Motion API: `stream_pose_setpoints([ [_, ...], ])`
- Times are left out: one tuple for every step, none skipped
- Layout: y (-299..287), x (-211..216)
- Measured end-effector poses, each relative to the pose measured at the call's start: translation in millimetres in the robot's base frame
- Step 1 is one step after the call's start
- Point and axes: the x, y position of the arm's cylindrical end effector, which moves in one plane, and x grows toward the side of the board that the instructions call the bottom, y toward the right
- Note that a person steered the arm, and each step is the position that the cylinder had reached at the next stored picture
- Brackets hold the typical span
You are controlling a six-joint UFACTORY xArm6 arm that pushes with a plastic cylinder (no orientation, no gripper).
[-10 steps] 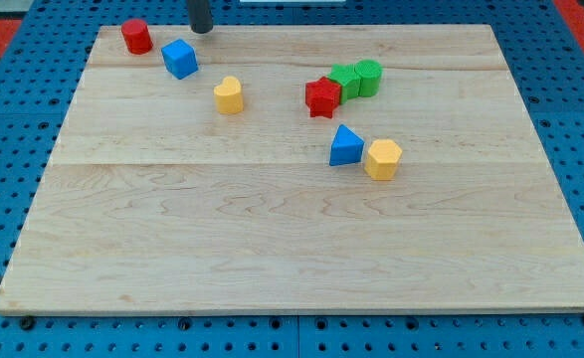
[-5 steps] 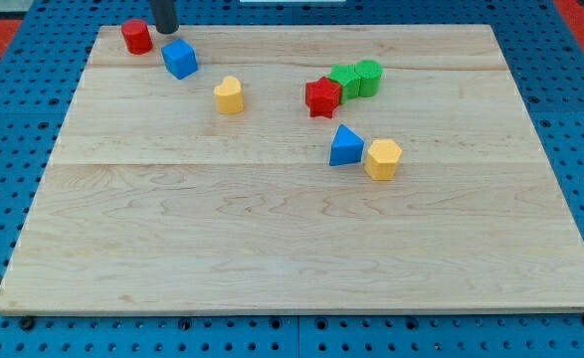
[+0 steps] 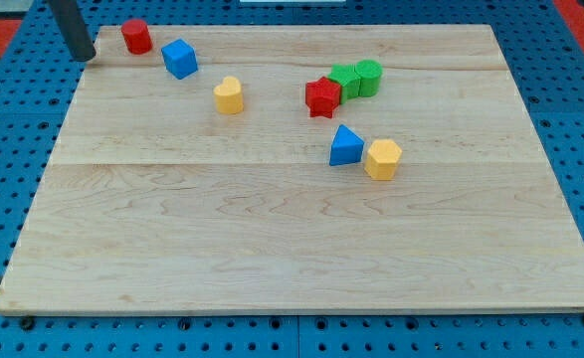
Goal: Point your arm to the red circle
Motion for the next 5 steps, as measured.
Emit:
stream_pose_setpoints([
  [-12,0],
  [-13,2],
  [-12,3],
  [-12,3],
  [-1,-10],
])
